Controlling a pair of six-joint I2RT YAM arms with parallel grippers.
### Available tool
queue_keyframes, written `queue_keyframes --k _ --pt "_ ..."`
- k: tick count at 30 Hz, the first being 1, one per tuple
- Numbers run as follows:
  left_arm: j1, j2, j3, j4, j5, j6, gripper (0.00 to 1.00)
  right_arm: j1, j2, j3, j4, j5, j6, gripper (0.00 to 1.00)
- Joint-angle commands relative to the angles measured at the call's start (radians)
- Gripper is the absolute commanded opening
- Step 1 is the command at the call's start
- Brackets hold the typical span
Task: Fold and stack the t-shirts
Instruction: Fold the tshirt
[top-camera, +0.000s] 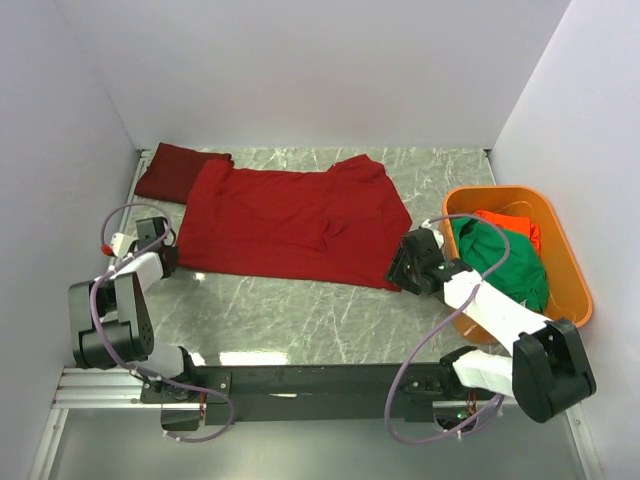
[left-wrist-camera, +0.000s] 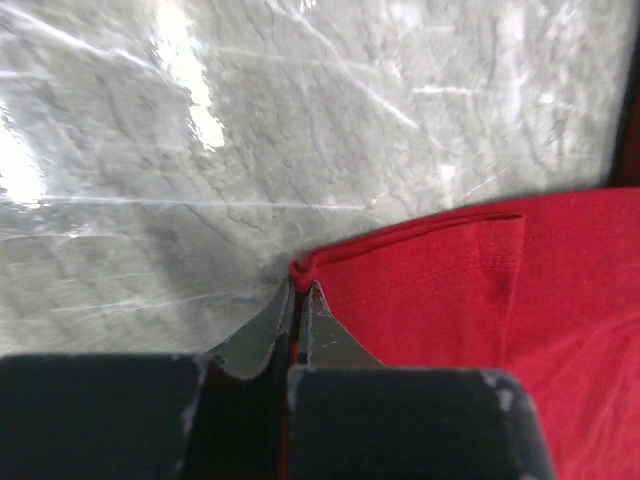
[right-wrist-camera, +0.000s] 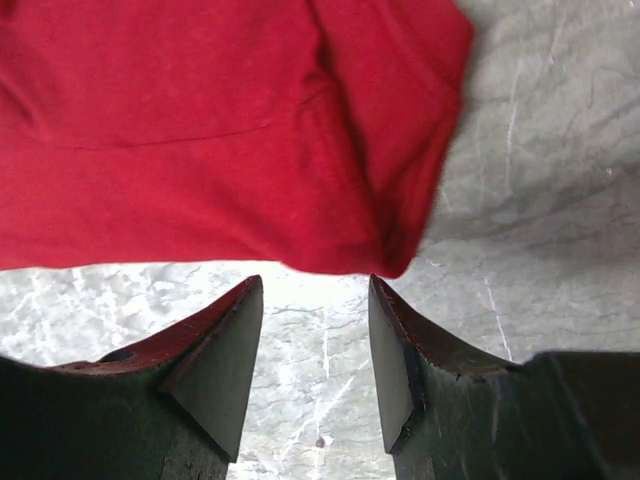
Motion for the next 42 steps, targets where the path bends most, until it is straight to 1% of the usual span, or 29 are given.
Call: queue_keyframes --k 1,5,10,18,22,23,24,25,26,27,28,32,33,35,36,41,42 --pt "0.033 -0.072 0.009 -0.036 -0.004 0.005 0.01 -0.009 0.015 0.016 -0.013 0.029 0.015 0.53" --pt "0.051 -0.115 -0.003 -0.033 0.007 0.009 0.01 -0.009 0.030 0.016 -0.028 0.054 0.026 0.52" --pt "0.059 -0.115 -0.022 -0.009 0.037 0.014 0.01 -0.007 0.057 -0.006 -0.019 0.042 0.050 0.51" --pt "0.060 -0.098 -0.042 0.017 0.071 0.018 0.01 -0.004 0.089 -0.063 0.050 -0.003 0.098 0.51" --pt "0.060 -0.101 -0.048 0.025 0.082 0.018 0.01 -0.003 0.109 -0.076 0.081 0.005 0.121 0.51" --pt "0.060 -0.101 -0.049 0.028 0.083 0.020 0.01 -0.003 0.116 -0.074 0.087 0.012 0.125 0.49" --pt "0.060 -0.101 -0.051 0.031 0.085 0.020 0.01 -0.003 0.127 -0.069 0.093 0.020 0.125 0.43" --pt "0.060 -0.104 -0.058 0.034 0.086 0.020 0.01 -0.003 0.132 -0.063 0.098 0.034 0.122 0.35" --pt "0.060 -0.104 -0.063 0.040 0.092 0.018 0.01 -0.003 0.135 -0.059 0.098 0.039 0.122 0.15" --pt "0.062 -0.107 -0.068 0.043 0.097 0.017 0.01 -0.003 0.138 -0.050 0.093 0.048 0.121 0.07" --pt "0.060 -0.112 -0.075 0.043 0.102 0.017 0.01 -0.003 0.135 -0.042 0.087 0.071 0.113 0.01" --pt "0.062 -0.159 -0.091 0.013 0.089 0.023 0.01 -0.003 0.049 -0.014 -0.020 0.121 0.099 0.00" --pt "0.060 -0.175 -0.097 -0.001 0.083 0.023 0.01 -0.001 -0.026 -0.026 -0.037 0.126 0.099 0.00" --pt "0.060 -0.222 -0.117 -0.019 0.077 0.018 0.01 -0.004 -0.104 -0.040 -0.084 0.114 0.101 0.00" --pt "0.062 -0.239 -0.124 -0.030 0.070 0.015 0.01 -0.003 -0.168 -0.045 -0.104 0.108 0.104 0.00" --pt "0.062 -0.383 -0.163 -0.147 0.011 0.005 0.01 -0.004 -0.337 -0.059 -0.238 0.082 0.118 0.00" --pt "0.062 -0.408 -0.178 -0.159 -0.004 0.003 0.01 -0.004 -0.392 -0.063 -0.256 0.063 0.125 0.00"
